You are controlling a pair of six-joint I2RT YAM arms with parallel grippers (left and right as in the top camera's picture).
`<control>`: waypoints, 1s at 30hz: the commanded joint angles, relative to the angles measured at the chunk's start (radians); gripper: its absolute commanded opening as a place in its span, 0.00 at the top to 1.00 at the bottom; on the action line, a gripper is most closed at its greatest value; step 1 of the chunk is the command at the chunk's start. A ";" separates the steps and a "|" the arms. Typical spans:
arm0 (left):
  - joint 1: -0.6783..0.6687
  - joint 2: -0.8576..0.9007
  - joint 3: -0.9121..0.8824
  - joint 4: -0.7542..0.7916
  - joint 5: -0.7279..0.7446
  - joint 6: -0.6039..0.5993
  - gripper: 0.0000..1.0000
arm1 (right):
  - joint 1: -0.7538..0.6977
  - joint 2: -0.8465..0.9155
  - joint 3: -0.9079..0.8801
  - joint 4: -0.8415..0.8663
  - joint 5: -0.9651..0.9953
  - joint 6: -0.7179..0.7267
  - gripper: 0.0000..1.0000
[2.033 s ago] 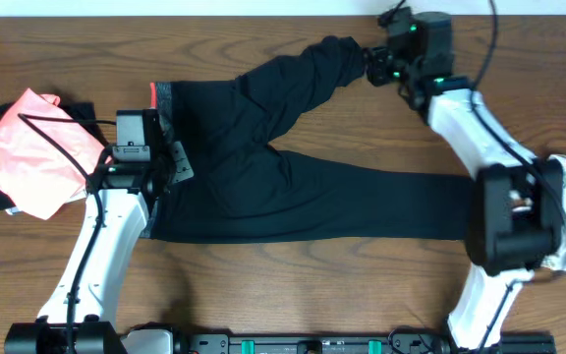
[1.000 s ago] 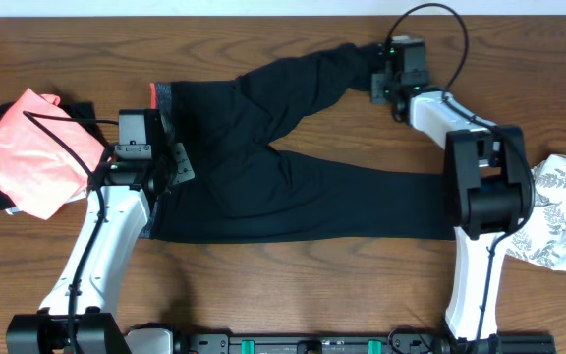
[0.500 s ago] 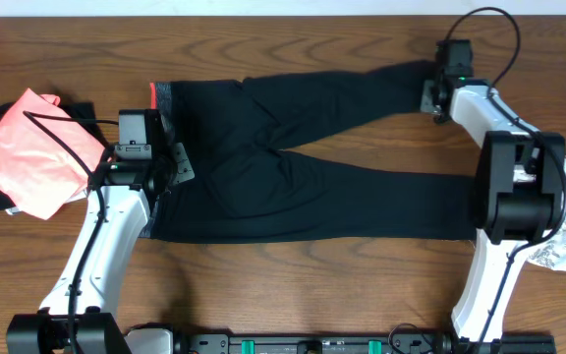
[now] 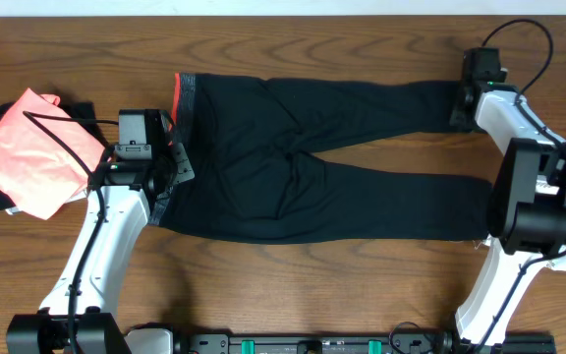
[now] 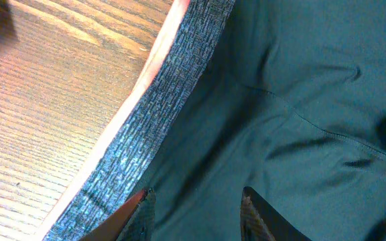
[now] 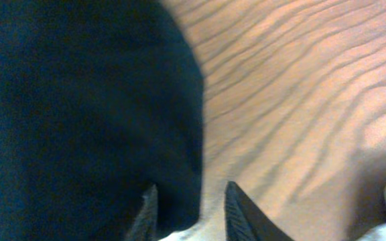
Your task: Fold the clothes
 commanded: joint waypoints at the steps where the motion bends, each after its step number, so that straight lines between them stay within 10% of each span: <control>1: -0.002 0.007 0.005 -0.003 -0.001 0.010 0.58 | -0.003 -0.083 -0.001 0.000 0.035 0.009 0.55; 7: -0.002 0.007 0.005 -0.009 -0.001 0.029 0.58 | -0.035 -0.112 -0.001 0.024 -0.022 -0.050 0.42; 17: -0.002 0.007 0.005 -0.009 -0.001 0.029 0.58 | -0.235 -0.110 -0.002 0.019 -0.616 -0.083 0.45; 30: -0.002 0.007 0.005 -0.013 -0.001 0.029 0.58 | -0.296 -0.043 -0.028 -0.038 -0.865 -0.031 0.41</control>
